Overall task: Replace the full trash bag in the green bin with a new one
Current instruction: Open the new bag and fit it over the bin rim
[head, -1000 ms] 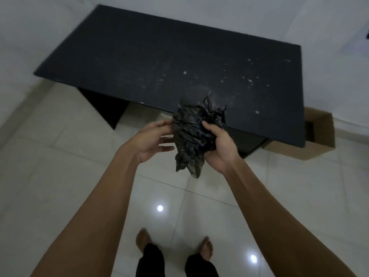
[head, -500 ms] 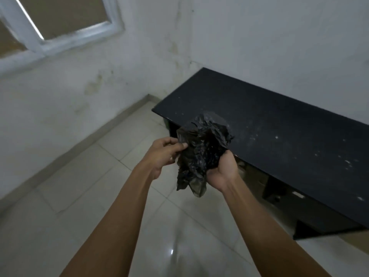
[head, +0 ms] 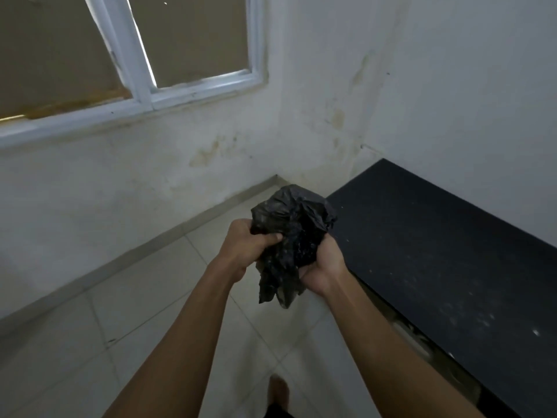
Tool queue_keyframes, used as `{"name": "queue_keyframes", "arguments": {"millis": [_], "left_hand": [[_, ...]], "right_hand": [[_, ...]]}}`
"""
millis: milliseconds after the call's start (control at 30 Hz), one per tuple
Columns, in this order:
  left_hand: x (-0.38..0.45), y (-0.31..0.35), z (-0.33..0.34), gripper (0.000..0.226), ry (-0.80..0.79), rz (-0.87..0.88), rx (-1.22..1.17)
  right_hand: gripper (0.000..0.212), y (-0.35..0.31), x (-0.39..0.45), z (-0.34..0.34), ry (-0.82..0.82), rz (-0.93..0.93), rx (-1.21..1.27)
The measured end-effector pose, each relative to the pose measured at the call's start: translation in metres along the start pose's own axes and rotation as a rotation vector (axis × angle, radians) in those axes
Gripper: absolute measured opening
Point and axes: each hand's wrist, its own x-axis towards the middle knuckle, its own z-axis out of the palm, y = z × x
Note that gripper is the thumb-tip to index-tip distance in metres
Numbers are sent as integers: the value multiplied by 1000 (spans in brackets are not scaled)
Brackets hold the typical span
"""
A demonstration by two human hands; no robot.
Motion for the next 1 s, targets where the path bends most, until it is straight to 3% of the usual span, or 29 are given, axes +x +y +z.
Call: {"name": "queue_keyframes", "arguments": {"millis": [67,133,233,367,600,667,733,867,1000], "left_hand": [[38,12,-15,5,113,-24,-27],[75,25,-32,17,181,-35,8],[127,48,-57,17,224,6,74],[186,68,-80,21,243,-28,-40],[295,86,-107,22,232,-85,-89],[329,93,-117,21,158,-124,-23],[362,104,-129,9,-13,-135,108],[420,120,-152,40,-431,-179,318],[475,127,-157,54,-544,-143,587]], "right_hand": [[58,-12,40,14,35,36,-22],[57,-23,73,28,71,82,-56],[51,-44,116,48,114,122,-142],[52,-65,164,70,155,212,-188],[44,-98,261,100,252,181,-238],[47,-108,292,108,275,172,-253],[50,-118,321,116,310,160,-263],[54,-136,365,134,359,139,-248],[65,-155,400,147,401,155,-222]]}}
